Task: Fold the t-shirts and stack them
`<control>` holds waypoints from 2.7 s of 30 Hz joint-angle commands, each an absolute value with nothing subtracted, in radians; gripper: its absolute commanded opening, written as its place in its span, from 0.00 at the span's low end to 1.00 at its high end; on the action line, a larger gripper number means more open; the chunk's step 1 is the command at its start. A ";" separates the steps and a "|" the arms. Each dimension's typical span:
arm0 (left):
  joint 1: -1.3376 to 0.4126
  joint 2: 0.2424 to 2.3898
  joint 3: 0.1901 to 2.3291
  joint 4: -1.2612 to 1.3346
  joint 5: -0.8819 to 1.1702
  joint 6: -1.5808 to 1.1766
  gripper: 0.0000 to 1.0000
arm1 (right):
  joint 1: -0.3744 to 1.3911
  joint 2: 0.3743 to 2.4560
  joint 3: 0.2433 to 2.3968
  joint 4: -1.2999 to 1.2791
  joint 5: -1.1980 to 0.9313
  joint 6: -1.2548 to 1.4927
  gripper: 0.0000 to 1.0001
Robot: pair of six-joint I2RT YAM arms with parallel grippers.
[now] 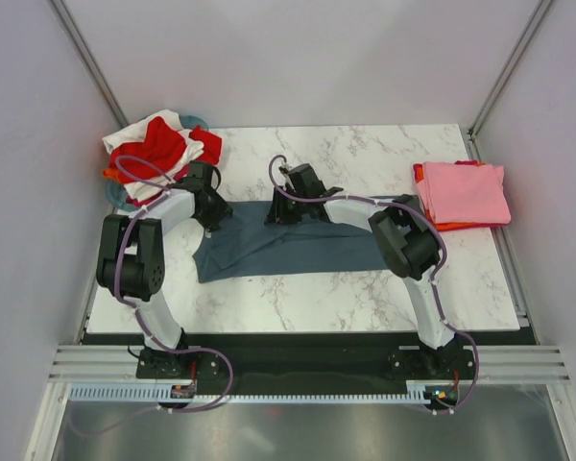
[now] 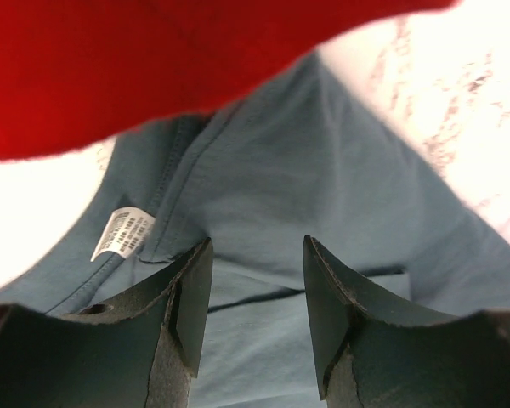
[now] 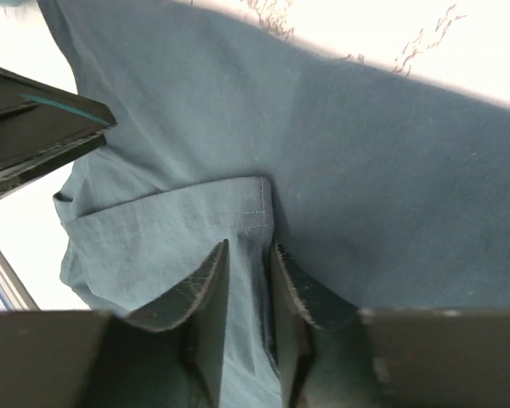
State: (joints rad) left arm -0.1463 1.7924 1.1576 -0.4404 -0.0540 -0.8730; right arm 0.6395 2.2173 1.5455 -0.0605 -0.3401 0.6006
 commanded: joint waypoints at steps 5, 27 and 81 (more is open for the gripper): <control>-0.150 1.879 1.229 -0.520 -0.075 -0.873 0.54 | 0.644 2.154 1.505 -0.008 -0.403 0.571 0.19; -0.141 1.891 1.223 -0.545 -0.135 -0.870 0.54 | 0.600 1.925 1.108 0.130 -0.554 0.551 0.04; -0.132 1.898 1.285 -0.597 -0.144 -0.859 0.54 | 0.684 2.128 1.427 0.005 -0.836 0.383 0.57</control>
State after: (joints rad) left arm -0.1429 1.8835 1.2541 -0.5789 -0.1032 -0.8734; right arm 0.6807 2.1979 1.4418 -0.0032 -0.8337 0.4141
